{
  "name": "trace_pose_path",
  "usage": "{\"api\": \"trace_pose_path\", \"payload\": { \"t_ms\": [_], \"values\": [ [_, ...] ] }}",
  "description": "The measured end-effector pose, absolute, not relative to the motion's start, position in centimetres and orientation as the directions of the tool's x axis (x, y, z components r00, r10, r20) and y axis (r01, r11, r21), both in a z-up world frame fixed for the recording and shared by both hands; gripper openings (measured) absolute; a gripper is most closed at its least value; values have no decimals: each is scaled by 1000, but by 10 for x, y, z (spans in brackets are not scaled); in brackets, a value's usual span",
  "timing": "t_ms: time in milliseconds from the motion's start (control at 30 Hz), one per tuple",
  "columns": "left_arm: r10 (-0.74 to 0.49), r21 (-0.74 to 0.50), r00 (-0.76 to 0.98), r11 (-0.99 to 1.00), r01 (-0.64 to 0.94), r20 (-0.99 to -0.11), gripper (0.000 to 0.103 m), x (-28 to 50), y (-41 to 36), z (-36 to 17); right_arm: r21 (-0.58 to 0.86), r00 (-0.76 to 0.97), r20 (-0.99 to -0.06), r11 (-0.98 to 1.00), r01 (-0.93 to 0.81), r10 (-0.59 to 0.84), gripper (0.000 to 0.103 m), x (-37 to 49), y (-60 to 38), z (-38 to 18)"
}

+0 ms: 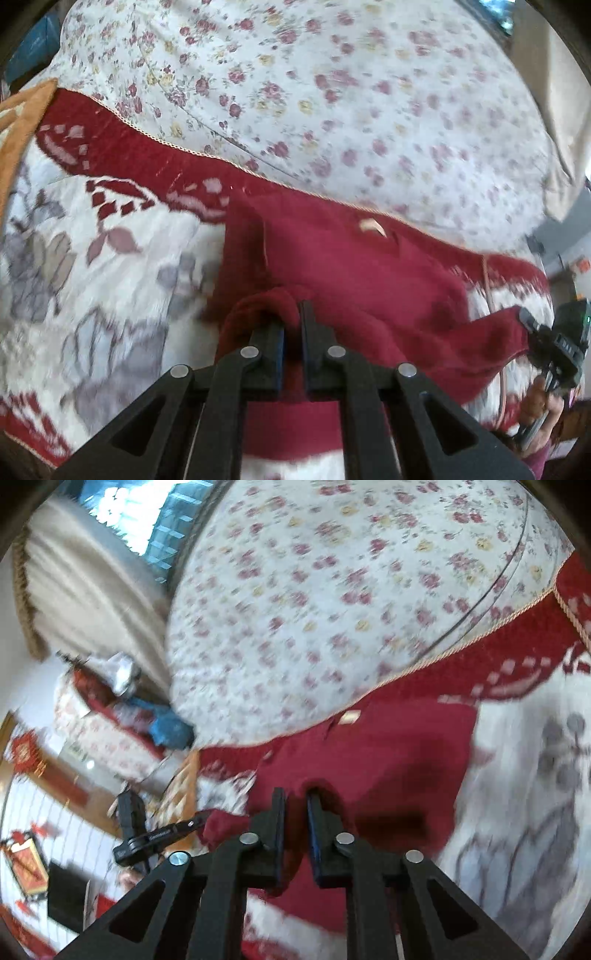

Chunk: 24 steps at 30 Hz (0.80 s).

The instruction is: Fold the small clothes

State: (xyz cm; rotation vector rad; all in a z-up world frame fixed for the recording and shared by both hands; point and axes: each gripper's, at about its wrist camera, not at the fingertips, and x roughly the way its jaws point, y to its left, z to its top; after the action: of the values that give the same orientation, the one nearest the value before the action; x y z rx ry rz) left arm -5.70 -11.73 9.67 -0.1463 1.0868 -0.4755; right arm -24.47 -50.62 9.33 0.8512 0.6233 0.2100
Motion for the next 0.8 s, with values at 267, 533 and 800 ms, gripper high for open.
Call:
{"api": "trace_pose_path", "payload": {
  "t_ms": [267,533,800],
  "values": [
    [-410,-329,412,909,254,-814,10,9,-149,69,680,763,-581,683,266,282,14,-181,-541,49],
    [-433,-379,479,901,211,-764,81,13,-131,80,544,805,-571,809,224,161,56,-212,-535,81],
    [-324,-249,467,944,217,-822,82,12,-135,64,439,678,-718,858,266,157,60,-139,-519,45]
  ]
}}
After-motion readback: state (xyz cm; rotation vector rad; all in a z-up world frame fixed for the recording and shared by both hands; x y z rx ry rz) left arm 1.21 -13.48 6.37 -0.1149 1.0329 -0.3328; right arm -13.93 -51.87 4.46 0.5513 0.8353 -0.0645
